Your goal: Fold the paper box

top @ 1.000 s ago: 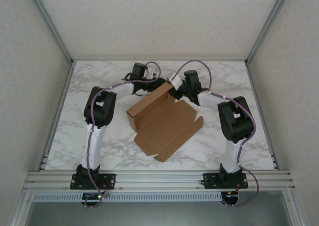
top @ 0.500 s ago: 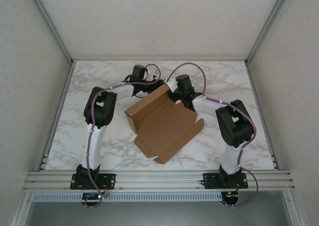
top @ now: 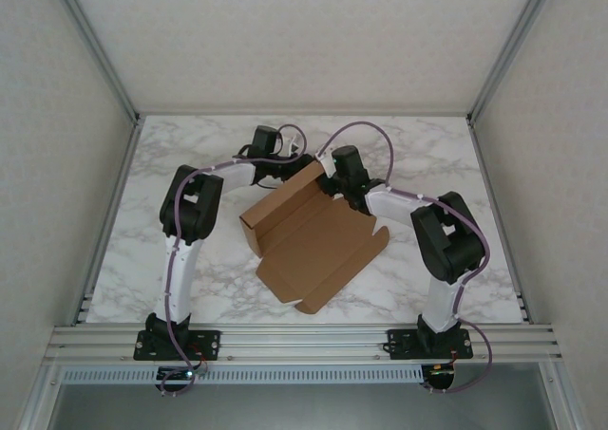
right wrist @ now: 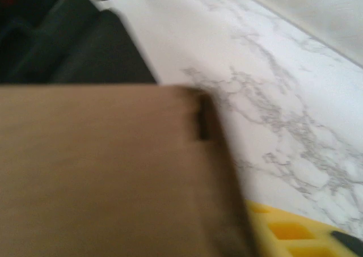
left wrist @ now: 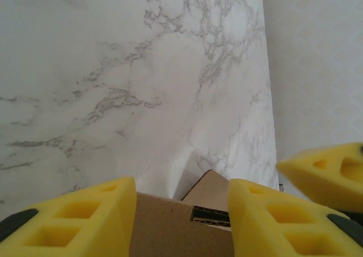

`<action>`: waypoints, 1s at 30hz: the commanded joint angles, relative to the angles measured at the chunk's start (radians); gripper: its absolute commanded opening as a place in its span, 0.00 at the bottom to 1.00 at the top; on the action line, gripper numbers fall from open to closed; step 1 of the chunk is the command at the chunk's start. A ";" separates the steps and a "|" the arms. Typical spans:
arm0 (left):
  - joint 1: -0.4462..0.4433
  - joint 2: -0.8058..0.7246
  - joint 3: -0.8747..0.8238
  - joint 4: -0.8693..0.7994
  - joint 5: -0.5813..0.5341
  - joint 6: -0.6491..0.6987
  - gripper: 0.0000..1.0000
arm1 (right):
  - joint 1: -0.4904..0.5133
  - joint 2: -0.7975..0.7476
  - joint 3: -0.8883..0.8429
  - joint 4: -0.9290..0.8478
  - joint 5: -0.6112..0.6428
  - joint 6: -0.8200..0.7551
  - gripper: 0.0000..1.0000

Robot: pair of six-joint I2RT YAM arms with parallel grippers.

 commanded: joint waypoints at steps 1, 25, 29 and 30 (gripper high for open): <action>-0.012 -0.064 -0.006 -0.036 -0.021 0.027 0.47 | 0.001 -0.050 -0.039 -0.018 -0.051 0.018 0.59; 0.000 -0.463 -0.185 -0.142 -0.490 0.216 0.57 | -0.086 -0.439 -0.211 -0.031 -0.162 0.291 0.57; -0.036 -0.549 -0.229 -0.205 -0.569 0.266 0.53 | -0.088 -0.459 -0.134 -0.152 -0.101 0.315 0.29; -0.047 -0.568 -0.235 -0.224 -0.582 0.284 0.51 | -0.089 -0.468 -0.130 -0.151 -0.095 0.352 0.14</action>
